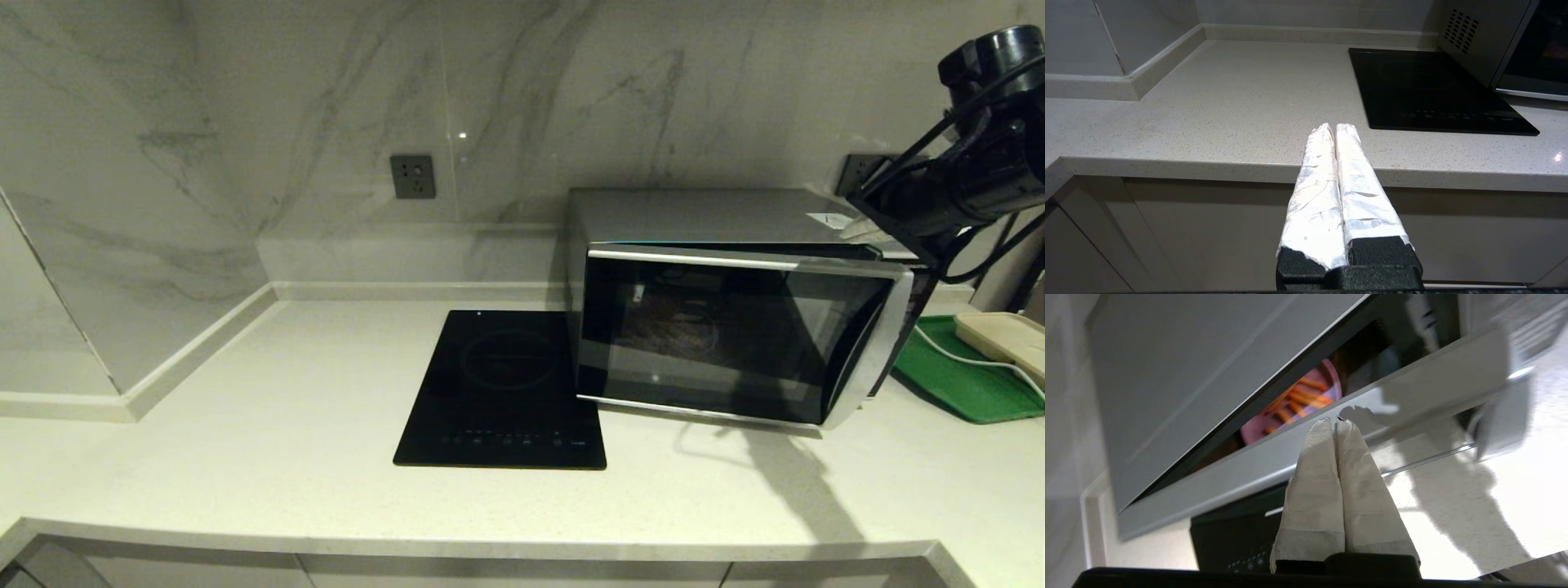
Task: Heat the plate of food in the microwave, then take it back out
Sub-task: Open the microwave oven
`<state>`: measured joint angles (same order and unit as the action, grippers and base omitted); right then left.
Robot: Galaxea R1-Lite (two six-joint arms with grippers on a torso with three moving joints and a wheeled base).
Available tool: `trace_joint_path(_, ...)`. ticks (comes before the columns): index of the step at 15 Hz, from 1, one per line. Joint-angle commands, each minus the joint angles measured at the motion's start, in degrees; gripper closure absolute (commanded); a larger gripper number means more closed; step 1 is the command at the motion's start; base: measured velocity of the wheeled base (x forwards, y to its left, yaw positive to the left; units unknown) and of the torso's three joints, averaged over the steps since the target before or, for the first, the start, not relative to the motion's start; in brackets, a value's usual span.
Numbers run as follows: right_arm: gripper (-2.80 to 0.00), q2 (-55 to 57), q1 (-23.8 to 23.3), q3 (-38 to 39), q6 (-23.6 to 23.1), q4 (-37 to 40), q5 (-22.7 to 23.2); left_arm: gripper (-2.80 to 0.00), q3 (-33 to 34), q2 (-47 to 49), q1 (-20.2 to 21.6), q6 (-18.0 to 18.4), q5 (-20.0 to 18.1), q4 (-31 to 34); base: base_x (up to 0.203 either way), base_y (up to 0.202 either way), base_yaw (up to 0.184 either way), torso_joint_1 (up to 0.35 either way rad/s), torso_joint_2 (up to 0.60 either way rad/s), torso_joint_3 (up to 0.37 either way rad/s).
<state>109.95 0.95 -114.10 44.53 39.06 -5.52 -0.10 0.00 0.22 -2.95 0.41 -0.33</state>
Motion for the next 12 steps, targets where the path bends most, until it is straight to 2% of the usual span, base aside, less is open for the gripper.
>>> trace_joint_path(1,0.0,2.0,-1.8,0.0,0.3,0.2,-0.2,0.0,0.0,-0.1,0.0,0.0,0.0,0.0,0.0,0.0,0.0,0.0,0.0,0.0)
trace_joint_path(3,0.0,3.1,-3.7,0.0,0.7,-3.0,0.0,0.0,0.0,0.0,0.0,0.0,0.0,0.0,0.0,0.0,0.0,0.0,0.0,0.0)
trace_joint_path(6,0.0,2.7,-3.9,0.4,1.0,-6.2,0.2,0.0,0.0,-0.1,0.0,0.0,0.0,0.0,0.0,0.0,0.0,0.0,0.0,0.0)
trace_joint_path(12,0.0,6.0,-4.2,0.6,1.0,-6.8,-0.1,0.0,0.0,0.0,0.0,0.0,0.0,0.0,0.0,0.0,0.0,0.0,0.0,0.0)
